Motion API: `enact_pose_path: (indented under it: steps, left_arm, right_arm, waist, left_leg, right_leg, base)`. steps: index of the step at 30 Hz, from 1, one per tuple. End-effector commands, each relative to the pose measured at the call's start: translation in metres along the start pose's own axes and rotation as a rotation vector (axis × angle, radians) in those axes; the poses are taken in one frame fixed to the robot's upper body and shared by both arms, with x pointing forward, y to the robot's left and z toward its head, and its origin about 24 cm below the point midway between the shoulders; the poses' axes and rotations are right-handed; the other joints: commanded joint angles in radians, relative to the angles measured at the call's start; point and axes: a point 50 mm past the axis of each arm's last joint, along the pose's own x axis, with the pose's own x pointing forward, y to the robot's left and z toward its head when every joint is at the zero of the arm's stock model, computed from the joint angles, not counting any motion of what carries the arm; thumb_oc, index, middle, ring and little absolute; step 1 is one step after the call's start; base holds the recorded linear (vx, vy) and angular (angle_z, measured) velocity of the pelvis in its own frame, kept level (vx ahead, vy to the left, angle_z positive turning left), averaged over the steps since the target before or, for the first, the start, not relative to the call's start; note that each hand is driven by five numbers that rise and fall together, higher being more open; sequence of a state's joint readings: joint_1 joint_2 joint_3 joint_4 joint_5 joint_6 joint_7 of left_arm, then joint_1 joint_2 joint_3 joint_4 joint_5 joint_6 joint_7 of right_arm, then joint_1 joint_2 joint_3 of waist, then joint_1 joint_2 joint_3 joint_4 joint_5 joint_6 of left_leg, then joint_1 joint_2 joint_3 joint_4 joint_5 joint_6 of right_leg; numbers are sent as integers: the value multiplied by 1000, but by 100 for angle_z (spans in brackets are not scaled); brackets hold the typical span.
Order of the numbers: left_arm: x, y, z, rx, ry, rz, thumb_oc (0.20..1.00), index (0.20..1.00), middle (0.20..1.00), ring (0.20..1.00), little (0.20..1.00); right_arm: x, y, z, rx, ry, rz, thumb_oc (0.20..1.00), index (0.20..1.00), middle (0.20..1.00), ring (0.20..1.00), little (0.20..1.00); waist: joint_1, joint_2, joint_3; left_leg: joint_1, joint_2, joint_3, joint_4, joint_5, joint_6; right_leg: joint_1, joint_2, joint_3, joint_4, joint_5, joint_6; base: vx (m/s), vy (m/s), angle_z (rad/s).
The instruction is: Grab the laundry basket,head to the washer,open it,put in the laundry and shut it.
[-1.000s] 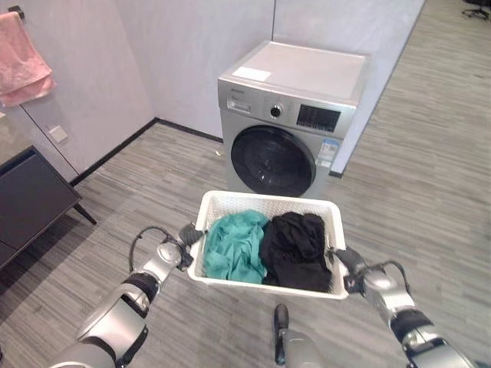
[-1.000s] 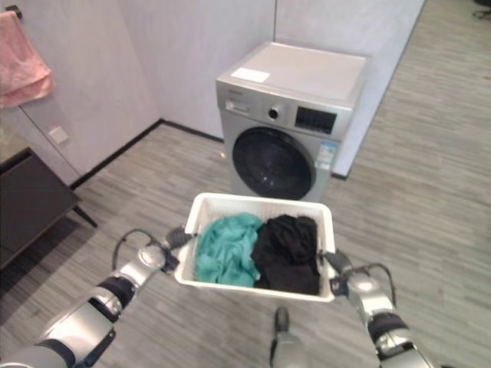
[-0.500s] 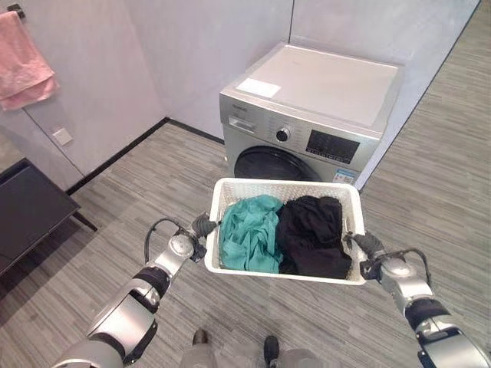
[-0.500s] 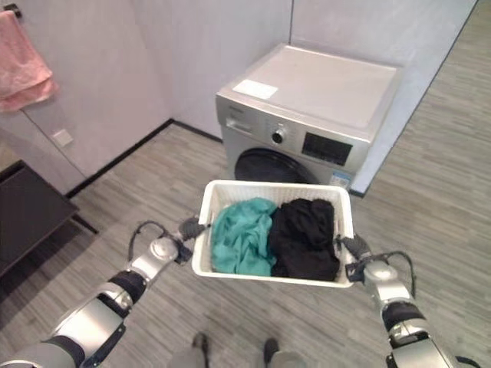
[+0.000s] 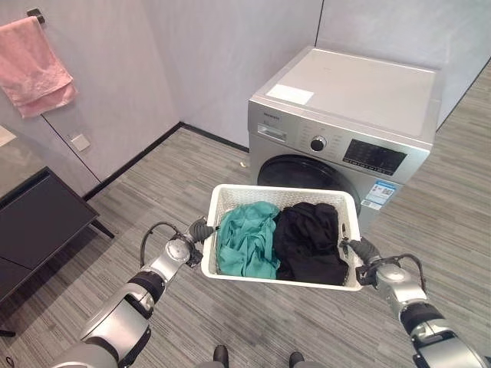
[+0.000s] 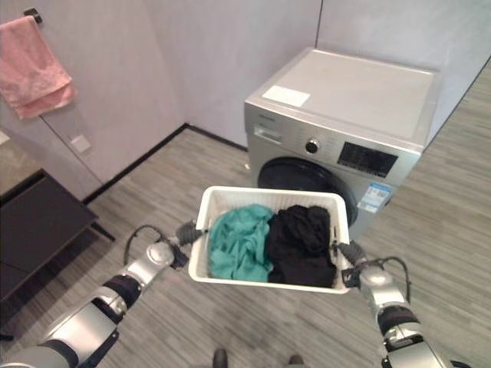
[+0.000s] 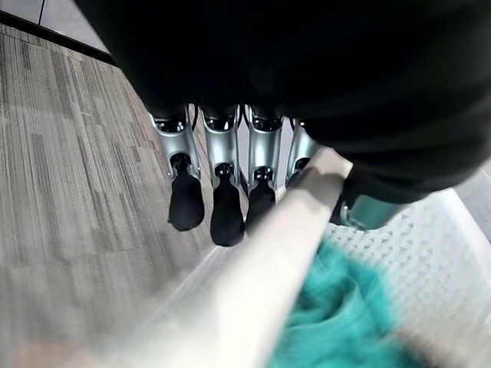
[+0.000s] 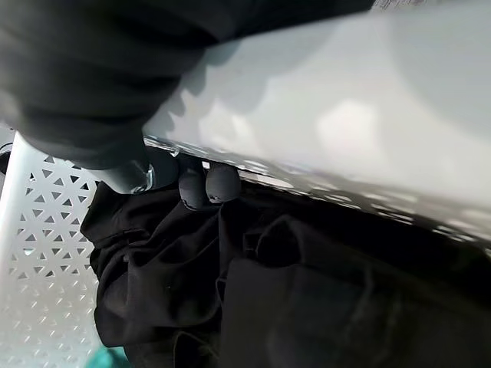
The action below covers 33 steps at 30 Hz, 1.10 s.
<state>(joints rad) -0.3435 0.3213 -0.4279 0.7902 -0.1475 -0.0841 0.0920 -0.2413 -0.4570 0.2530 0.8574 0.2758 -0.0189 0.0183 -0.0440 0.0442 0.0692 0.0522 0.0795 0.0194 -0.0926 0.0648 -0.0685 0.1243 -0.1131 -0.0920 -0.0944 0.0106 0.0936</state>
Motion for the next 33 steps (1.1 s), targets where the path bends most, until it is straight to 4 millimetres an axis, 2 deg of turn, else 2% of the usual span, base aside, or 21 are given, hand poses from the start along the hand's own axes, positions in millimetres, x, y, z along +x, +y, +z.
enact_pose_path:
  steps: [1,9,12,14,15,18,21,23,24,25,28,30,31,33]
  left_arm:
    - [-24,-10,-49,-93,145,41,200,200,200,200,200]
    - [-27,-6,-51,-94,146,52,200,200,200,200,200]
    - [-28,0,-50,-99,133,75,200,200,200,200,200]
    - [-28,9,-42,-97,92,104,200,200,200,200,200]
    - [-28,9,-43,-97,92,104,200,200,200,200,200]
    - [-35,36,-22,-88,-26,178,200,200,200,200,200]
    - [-54,57,-18,-95,-89,222,200,200,200,200,200]
    - [-61,65,-18,-87,-103,236,200,200,200,200,200]
    - [-76,82,-14,-62,-139,273,200,200,200,200,200]
    - [-77,82,-15,-62,-136,272,200,200,200,200,200]
    - [-105,117,8,-8,-254,346,200,200,200,200,200]
    - [-112,122,12,3,-272,361,200,200,200,200,200]
    - [-127,141,27,55,-333,406,200,200,200,200,200]
    - [-133,149,34,81,-359,421,200,200,200,200,200]
  right_arm:
    - [-15,25,-48,-13,119,46,200,200,200,200,200]
    - [-15,22,-39,-20,75,46,200,200,200,200,200]
    - [-15,16,-28,-30,24,32,200,200,200,200,200]
    - [-18,7,-14,-43,-51,11,200,200,200,200,200]
    - [-18,7,-14,-43,-50,11,200,200,200,200,200]
    - [-35,-16,8,-72,-186,-40,200,200,200,200,200]
    - [-58,-37,15,-78,-268,-72,200,200,200,200,200]
    - [-65,-42,15,-79,-278,-77,200,200,200,200,200]
    - [-78,-56,21,-89,-320,-99,200,200,200,200,200]
    - [-79,-55,21,-89,-318,-97,200,200,200,200,200]
    - [-98,-78,46,-105,-426,-117,200,200,200,200,200]
    - [-101,-80,48,-102,-440,-113,200,200,200,200,200]
    - [-109,-91,59,-125,-470,-114,200,200,200,200,200]
    - [-112,-95,63,-133,-478,-112,200,200,200,200,200]
  waist:
    - [56,-26,-22]
    - [52,-30,-22]
    - [48,-35,-19]
    - [42,-39,-15]
    - [43,-39,-15]
    - [34,-45,-1]
    - [27,-53,8]
    - [26,-55,9]
    - [22,-60,15]
    - [23,-60,14]
    - [18,-77,28]
    - [17,-82,31]
    - [17,-90,36]
    - [16,-93,37]
  left_leg:
    - [3,75,6,5,-57,-59]
    - [13,82,19,5,-60,-60]
    - [16,85,28,5,-64,-60]
    - [18,86,38,5,-66,-58]
    - [19,86,38,5,-67,-58]
    - [13,91,51,13,-71,-54]
    - [6,92,59,19,-77,-51]
    - [4,93,62,23,-79,-50]
    - [-6,95,67,40,-88,-48]
    - [-7,95,68,43,-90,-48]
    - [-30,95,92,108,-125,-42]
    - [-32,94,102,122,-133,-40]
    - [-32,90,123,148,-155,-32]
    - [-30,86,137,156,-163,-27]
  right_leg:
    - [-40,-71,-65,7,6,60]
    - [-45,-69,-51,7,7,62]
    - [-51,-67,-39,7,11,63]
    - [-60,-65,-27,7,14,65]
    - [-60,-65,-26,7,14,65]
    - [-81,-62,-6,7,21,68]
    - [-93,-61,7,7,25,70]
    - [-97,-61,10,7,26,71]
    - [-103,-63,14,7,30,73]
    - [-103,-63,15,7,31,73]
    - [-121,-67,45,7,50,82]
    - [-127,-68,53,7,56,85]
    - [-141,-74,78,7,70,96]
    - [-147,-78,89,7,78,102]
  base:
    - [-6,20,6]
    - [-1,1,-1]
    - [-16,12,-17]
    - [-23,16,-13]
    - [-18,12,-16]
    - [-55,31,-21]
    - [-31,33,-18]
    - [-28,27,-9]
    - [-33,33,-1]
    - [-43,51,-5]
    - [-52,48,-20]
    - [-39,53,-34]
    - [-34,97,-34]
    - [-30,113,-40]
